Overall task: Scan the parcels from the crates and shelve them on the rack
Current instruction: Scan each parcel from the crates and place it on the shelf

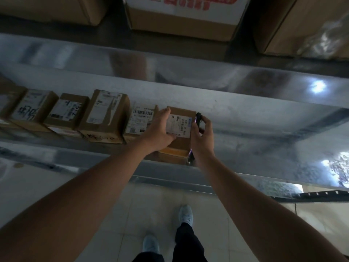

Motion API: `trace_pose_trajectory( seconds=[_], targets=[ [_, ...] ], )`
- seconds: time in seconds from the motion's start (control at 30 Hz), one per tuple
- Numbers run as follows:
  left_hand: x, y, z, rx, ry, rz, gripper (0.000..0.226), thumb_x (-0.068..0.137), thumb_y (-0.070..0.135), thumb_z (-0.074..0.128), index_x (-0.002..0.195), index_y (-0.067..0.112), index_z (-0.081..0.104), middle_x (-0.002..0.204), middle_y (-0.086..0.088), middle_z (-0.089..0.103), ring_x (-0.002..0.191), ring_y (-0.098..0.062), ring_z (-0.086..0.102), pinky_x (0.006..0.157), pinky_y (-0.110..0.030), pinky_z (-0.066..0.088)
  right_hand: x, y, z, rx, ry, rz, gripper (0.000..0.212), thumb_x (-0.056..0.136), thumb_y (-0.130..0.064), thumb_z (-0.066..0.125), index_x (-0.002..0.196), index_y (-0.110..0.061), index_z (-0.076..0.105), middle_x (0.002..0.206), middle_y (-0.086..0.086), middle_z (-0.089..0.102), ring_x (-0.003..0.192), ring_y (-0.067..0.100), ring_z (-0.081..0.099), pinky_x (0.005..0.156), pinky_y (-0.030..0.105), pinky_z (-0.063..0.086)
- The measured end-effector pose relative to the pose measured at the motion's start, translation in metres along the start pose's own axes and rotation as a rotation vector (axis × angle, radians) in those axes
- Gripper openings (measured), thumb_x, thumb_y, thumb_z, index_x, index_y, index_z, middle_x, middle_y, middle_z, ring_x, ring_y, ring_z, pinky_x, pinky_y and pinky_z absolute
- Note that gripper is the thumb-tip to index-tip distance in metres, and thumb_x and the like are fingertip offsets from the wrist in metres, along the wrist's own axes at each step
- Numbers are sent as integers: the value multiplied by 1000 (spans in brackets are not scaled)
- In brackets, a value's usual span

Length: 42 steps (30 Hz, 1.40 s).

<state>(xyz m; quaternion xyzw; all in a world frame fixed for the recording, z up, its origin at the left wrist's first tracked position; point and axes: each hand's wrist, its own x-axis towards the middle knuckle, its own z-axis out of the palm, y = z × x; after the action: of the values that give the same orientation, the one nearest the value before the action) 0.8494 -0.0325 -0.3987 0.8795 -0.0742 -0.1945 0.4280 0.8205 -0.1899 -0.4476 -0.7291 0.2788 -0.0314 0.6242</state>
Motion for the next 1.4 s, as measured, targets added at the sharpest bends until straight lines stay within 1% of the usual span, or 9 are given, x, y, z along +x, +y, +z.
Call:
trace_pose_trajectory(
  seconds=[0.1, 0.3, 0.47, 0.6, 0.7, 0.8, 0.93, 1.23, 1.4],
  targets=[
    [4, -1, 0, 13, -26, -19, 103, 93, 3, 73, 168, 15, 3, 169, 0, 15, 157, -24, 18, 128, -52, 27, 3, -1, 2, -21, -13, -23, 28, 110, -42, 53, 138, -45, 49, 104, -13, 65, 98, 10, 69, 85, 47, 66],
    [8, 7, 4, 209, 20, 20, 94, 90, 7, 73, 162, 20, 15, 163, -3, 18, 153, -29, 21, 125, -57, 30, 3, -14, -5, 22, -25, 27, 28, 106, -43, 61, 133, -49, 56, 113, 0, 74, 100, 19, 75, 82, 48, 67],
    [-2, 29, 1, 346, 50, 47, 99, 92, 7, 69, 167, 20, 6, 174, -4, 1, 161, -34, -2, 130, -58, 12, -3, -34, -21, -93, -29, -63, 35, 105, -40, 62, 140, -45, 57, 116, -1, 75, 97, 20, 76, 81, 49, 66],
    [-21, 47, -9, 447, 51, 125, 82, 100, 14, 61, 167, 16, 15, 176, -1, 4, 161, -34, 8, 126, -62, 24, -18, -56, -37, -190, -68, -160, 40, 106, -37, 62, 146, -40, 57, 121, -7, 69, 102, 21, 74, 85, 44, 65],
    [-39, 55, -18, 530, 70, 173, 71, 103, 21, 58, 165, 17, 25, 176, -2, 11, 157, -33, 25, 118, -59, 37, -34, -67, -54, -253, -104, -230, 43, 106, -34, 63, 148, -36, 58, 135, -1, 71, 115, 14, 67, 84, 25, 56],
    [-60, 59, -26, 593, 90, 214, 63, 105, 30, 56, 161, 14, 34, 170, -6, 30, 152, -34, 38, 116, -54, 41, -59, -76, -70, -333, -127, -291, 44, 106, -33, 63, 150, -34, 58, 138, 3, 70, 99, 7, 63, 65, 11, 42],
    [-92, 66, -35, 665, 71, 313, 60, 105, 39, 54, 158, 15, 41, 167, -6, 37, 149, -32, 42, 117, -51, 43, -109, -83, -87, -468, -79, -341, 44, 106, -33, 62, 150, -35, 58, 136, 2, 71, 77, -1, 59, 60, 16, 42],
    [-194, 113, -35, 682, -38, 591, 65, 102, 47, 54, 159, 18, 44, 170, -4, 32, 152, -28, 37, 121, -45, 36, -258, -91, -137, -554, 202, -337, 51, 102, -33, 63, 152, -36, 57, 131, 10, 72, 113, 26, 69, 95, 39, 58],
    [-255, 160, -9, 714, -95, 758, 65, 101, 47, 58, 157, 16, 47, 167, -6, 39, 146, -31, 46, 118, -44, 41, -338, -90, -189, -575, 379, -319, 49, 104, -35, 63, 152, -40, 56, 131, 12, 72, 116, 30, 68, 97, 46, 58]
  ],
)
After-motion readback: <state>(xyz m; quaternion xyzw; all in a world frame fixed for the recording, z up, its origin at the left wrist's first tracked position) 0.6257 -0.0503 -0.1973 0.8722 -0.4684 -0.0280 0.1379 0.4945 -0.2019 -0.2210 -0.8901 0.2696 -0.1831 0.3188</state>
